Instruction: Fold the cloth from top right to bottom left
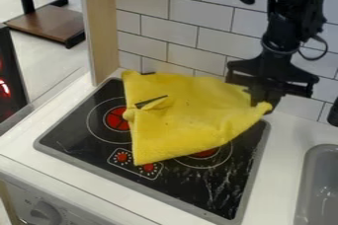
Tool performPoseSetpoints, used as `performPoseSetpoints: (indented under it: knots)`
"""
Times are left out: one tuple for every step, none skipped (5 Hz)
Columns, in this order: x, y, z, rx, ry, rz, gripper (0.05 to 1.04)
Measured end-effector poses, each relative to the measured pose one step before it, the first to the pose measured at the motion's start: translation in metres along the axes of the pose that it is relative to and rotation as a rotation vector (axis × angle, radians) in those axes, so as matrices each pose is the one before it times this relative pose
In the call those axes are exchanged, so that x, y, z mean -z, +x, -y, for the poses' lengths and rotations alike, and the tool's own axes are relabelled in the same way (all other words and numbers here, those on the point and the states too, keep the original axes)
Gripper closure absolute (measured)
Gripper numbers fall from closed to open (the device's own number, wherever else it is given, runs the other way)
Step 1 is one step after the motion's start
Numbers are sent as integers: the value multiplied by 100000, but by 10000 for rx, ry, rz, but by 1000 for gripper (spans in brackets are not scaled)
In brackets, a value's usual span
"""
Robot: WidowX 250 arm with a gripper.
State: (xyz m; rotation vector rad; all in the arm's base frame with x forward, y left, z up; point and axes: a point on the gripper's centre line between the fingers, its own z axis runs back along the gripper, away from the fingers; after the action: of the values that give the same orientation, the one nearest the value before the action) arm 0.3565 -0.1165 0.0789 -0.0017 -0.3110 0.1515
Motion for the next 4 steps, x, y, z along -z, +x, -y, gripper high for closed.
performPoseSetpoints:
  knots:
    - [-1501,-328,-1472,-439,-23,236,1033]
    - [-1309,-1158,-2244,-459,6,142,1033]
    - [-641,-1804,-1562,-126,-113,224,1033]
    - [-207,-1517,-2193,-425,217,186,1033]
